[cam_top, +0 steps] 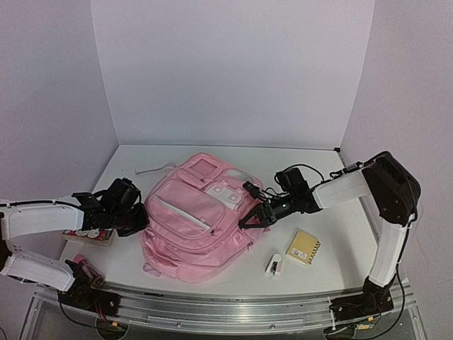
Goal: Pack the student bag
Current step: Unzip the student bag at the center of the board.
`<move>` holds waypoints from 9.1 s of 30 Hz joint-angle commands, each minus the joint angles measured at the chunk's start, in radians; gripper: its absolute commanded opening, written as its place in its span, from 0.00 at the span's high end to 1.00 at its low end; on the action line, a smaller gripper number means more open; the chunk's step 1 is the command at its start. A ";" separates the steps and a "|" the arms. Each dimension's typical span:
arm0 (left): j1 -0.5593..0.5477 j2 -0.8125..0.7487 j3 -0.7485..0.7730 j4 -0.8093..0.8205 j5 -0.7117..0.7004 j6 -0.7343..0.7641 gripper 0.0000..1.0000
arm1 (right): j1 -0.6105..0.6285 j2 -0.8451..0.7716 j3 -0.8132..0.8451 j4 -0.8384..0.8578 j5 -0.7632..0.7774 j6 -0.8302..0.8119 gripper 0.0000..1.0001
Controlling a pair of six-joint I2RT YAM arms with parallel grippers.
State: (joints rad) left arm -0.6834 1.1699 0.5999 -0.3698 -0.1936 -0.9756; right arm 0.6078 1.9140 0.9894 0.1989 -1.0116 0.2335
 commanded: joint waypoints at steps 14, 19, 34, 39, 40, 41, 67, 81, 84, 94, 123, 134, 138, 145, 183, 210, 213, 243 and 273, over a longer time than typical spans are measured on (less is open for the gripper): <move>-0.002 0.014 0.052 0.072 0.013 -0.003 1.00 | 0.009 0.027 0.019 0.145 -0.167 0.106 0.82; -0.002 0.020 0.063 0.068 0.006 0.001 1.00 | 0.010 0.043 0.028 0.143 -0.126 0.137 0.94; -0.002 0.005 0.089 0.013 -0.036 -0.003 1.00 | 0.012 -0.163 0.064 -0.556 0.403 -0.191 1.00; -0.004 0.001 0.077 0.077 0.051 0.011 1.00 | 0.095 -0.177 0.152 -0.675 0.662 -0.209 1.00; -0.005 -0.002 0.073 0.087 0.060 0.009 1.00 | 0.110 -0.167 0.190 -0.705 0.760 -0.198 1.00; -0.006 -0.007 0.066 0.098 0.063 0.005 1.00 | 0.113 -0.151 0.227 -0.733 0.869 -0.175 1.00; -0.169 0.245 0.082 0.462 -0.056 -0.263 1.00 | 0.129 -0.193 0.327 -0.913 0.683 -0.451 1.00; -0.237 0.271 0.097 0.457 -0.105 -0.316 1.00 | 0.395 -0.087 0.490 -0.885 0.854 -0.272 1.00; -0.250 0.273 0.094 0.459 -0.109 -0.325 1.00 | 0.451 -0.043 0.532 -0.828 0.905 -0.162 1.00; -0.363 0.205 0.052 0.462 -0.137 -0.320 1.00 | 0.331 0.005 0.512 -0.728 1.024 0.029 1.00; -0.159 0.347 0.406 0.225 0.107 0.311 0.00 | -0.142 0.080 0.590 -0.749 0.780 -0.226 1.00; -0.079 0.645 0.602 0.306 0.261 0.228 0.07 | -0.129 -0.041 0.471 -0.755 0.677 -0.316 1.00; -0.080 0.659 0.586 0.324 0.259 0.158 0.07 | -0.090 -0.087 0.406 -0.759 0.652 -0.416 1.00; -0.088 0.630 0.515 0.351 0.218 0.060 0.08 | 0.010 -0.163 0.338 -0.782 0.659 -0.533 1.00; -0.124 0.368 0.472 0.197 -0.050 0.057 0.00 | 0.271 -0.077 0.264 -0.248 1.075 0.122 1.00; 0.277 0.812 0.754 0.348 0.525 0.214 0.80 | 0.003 -0.120 0.255 -0.501 1.072 -0.015 1.00; 0.277 0.781 0.706 0.379 0.537 0.184 1.00 | 0.004 -0.104 0.332 -0.591 1.036 0.017 1.00; 0.076 0.167 0.100 0.458 0.245 -0.083 1.00 | 0.378 0.224 0.742 -0.514 0.672 0.095 0.99; -0.292 0.653 1.084 -0.288 -0.207 0.417 0.01 | 0.269 -0.774 -0.146 -0.929 1.165 0.396 0.10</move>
State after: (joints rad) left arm -0.8385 1.5857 1.4359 -0.5268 -0.3356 -0.6960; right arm 0.8734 1.2401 0.9281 -0.6105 0.1550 0.5395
